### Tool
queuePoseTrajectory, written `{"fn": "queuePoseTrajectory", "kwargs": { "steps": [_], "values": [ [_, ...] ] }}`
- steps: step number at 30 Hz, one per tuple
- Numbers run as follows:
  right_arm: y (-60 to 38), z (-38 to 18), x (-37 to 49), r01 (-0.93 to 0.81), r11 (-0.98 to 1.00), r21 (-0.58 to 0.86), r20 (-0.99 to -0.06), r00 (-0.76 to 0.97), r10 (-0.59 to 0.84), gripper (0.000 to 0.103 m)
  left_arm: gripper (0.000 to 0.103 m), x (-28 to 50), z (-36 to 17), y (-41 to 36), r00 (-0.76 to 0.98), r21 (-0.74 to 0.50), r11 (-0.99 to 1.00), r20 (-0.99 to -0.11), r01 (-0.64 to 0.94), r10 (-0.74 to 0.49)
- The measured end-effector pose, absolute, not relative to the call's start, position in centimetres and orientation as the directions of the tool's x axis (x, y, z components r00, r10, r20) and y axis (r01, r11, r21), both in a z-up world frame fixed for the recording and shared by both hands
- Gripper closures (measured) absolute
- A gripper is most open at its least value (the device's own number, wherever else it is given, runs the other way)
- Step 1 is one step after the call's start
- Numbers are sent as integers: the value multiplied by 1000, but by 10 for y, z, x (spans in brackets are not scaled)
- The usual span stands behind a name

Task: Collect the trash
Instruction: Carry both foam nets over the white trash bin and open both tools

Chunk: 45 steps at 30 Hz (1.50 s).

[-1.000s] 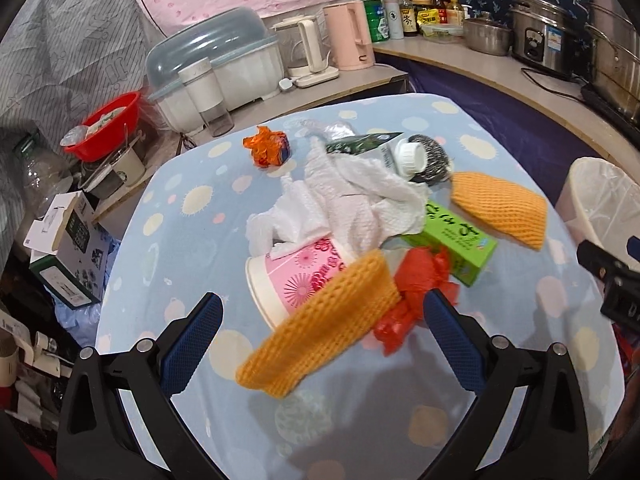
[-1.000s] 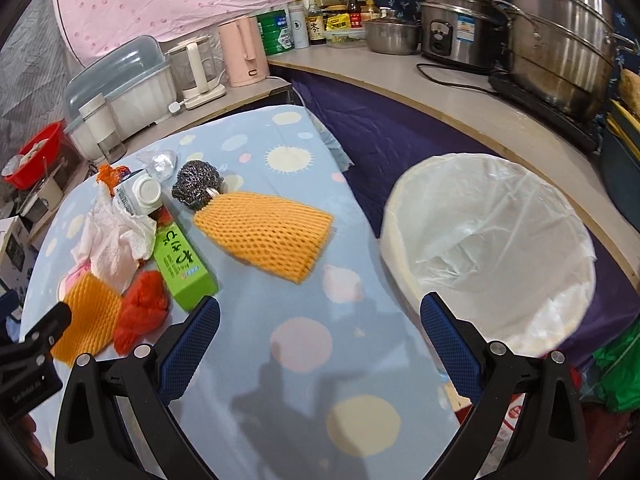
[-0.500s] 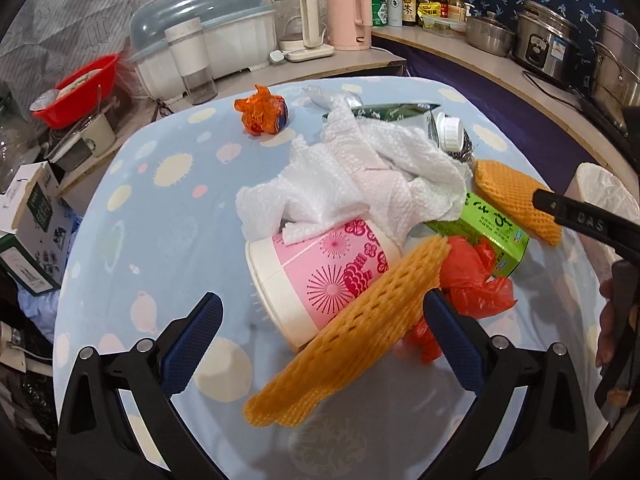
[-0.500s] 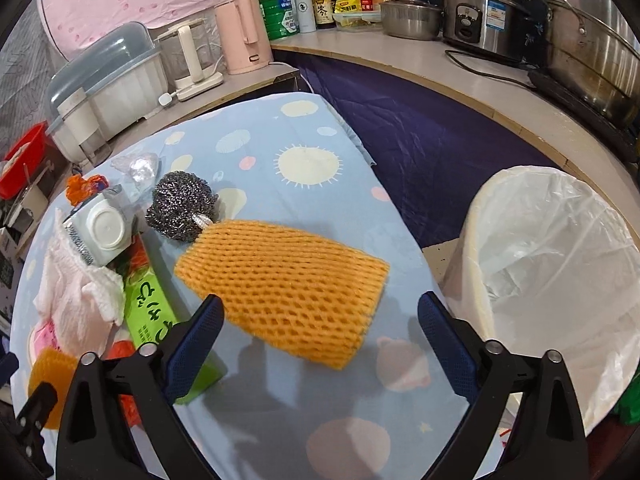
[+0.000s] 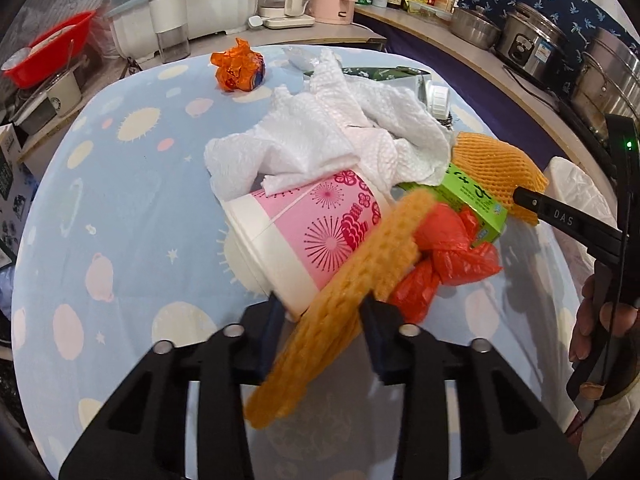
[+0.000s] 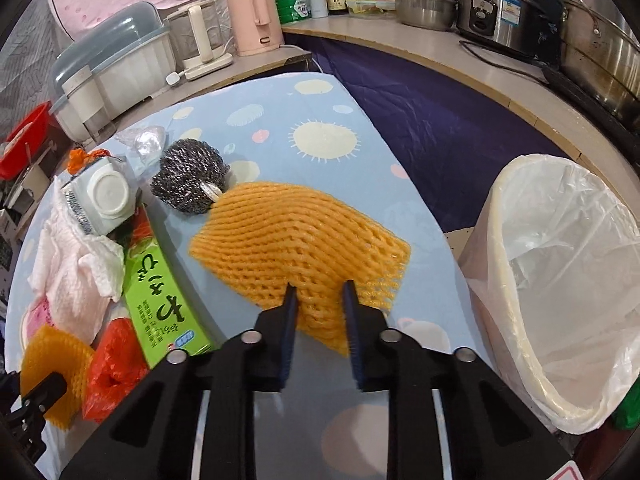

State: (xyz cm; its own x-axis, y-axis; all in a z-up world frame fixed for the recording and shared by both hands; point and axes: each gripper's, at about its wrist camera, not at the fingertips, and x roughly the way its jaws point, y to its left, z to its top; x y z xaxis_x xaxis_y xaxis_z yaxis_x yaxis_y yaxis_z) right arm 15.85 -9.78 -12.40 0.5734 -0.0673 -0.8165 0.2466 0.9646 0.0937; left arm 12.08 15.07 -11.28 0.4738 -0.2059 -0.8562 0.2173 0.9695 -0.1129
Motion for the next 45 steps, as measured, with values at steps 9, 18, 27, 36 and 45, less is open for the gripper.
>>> {"fn": "queuePoseTrajectory", "kwargs": {
  "steps": [9,18,27,36,45],
  "values": [
    [-101,-89,128,249,962,114,-778,624,-69,91,89,97,-92,156,488,-128,966,-844,223,-224],
    [-111,-52,91,283,950,129,-733,672,-101,91,90,74,-54,153,535,-120,961,-810,248,-239],
    [-133,-21,58,333,933,138,-686,712,-152,91,90,62,-21,130,573,-104,947,-774,305,-270],
    [-191,-11,22,469,870,151,-669,696,-259,91,90,57,15,71,589,-99,891,-717,443,-373],
    [-259,-33,-5,612,783,114,-709,602,-367,91,90,65,31,-29,473,-161,754,-691,637,-547]
  ]
}}
